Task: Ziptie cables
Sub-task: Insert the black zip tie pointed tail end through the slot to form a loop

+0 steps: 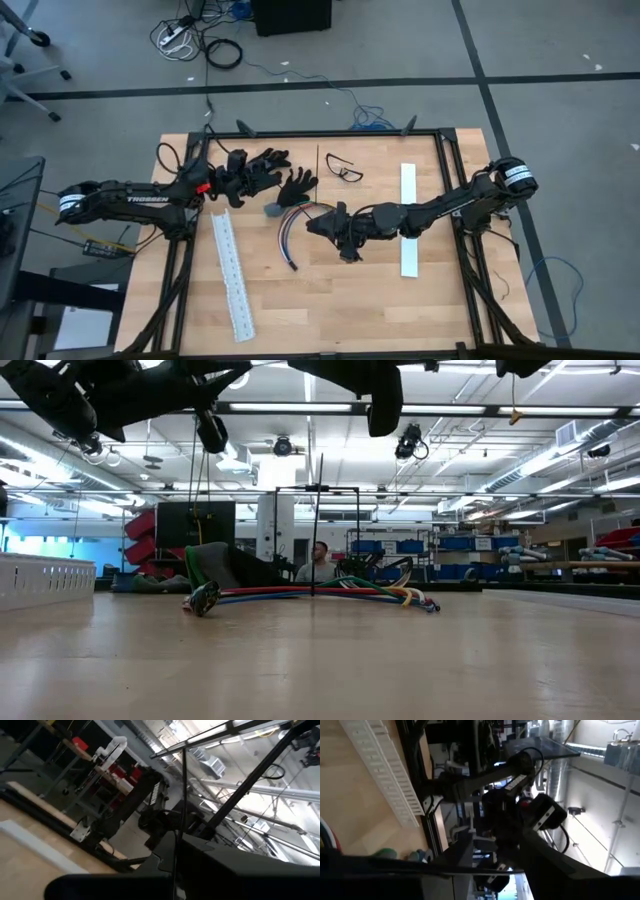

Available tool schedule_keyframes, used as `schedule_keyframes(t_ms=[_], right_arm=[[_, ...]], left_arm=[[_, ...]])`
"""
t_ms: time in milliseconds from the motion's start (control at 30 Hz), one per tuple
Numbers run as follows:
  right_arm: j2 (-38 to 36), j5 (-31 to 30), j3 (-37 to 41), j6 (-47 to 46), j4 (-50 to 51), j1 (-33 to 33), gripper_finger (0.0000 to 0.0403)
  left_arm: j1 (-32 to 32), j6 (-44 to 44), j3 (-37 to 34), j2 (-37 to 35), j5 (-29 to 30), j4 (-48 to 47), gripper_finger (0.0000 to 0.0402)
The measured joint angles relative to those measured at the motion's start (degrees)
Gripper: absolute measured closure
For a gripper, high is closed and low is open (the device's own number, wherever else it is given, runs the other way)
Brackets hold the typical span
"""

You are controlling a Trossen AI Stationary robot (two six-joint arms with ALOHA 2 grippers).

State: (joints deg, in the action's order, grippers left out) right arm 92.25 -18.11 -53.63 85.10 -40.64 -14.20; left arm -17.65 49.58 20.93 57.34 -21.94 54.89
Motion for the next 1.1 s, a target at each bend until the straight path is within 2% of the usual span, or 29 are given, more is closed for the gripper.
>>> schedule_keyframes(t_ms=[200,567,933,1100], right_arm=[[0.02,0.33,0.00,-0.50,0.02,0.00,0.0253],[0.02,2.87,0.00,-4.68,0.02,1.35,0.0309],[0.04,2.89,0.00,-6.95,0.17,1.57,0.0312],[0.07,2.71,0.02,-7.32,0.68,1.44,0.0312]], left_arm=[[0.00,-1.68,-0.04,0.04,-0.17,-2.45,0.0401],[0.00,-4.74,-0.02,2.11,-0.41,-2.69,0.0401],[-0.01,-8.53,6.12,7.92,-6.23,-5.16,0.0402],[-0.02,-14.98,8.05,7.98,-6.60,-13.39,0.0402]])
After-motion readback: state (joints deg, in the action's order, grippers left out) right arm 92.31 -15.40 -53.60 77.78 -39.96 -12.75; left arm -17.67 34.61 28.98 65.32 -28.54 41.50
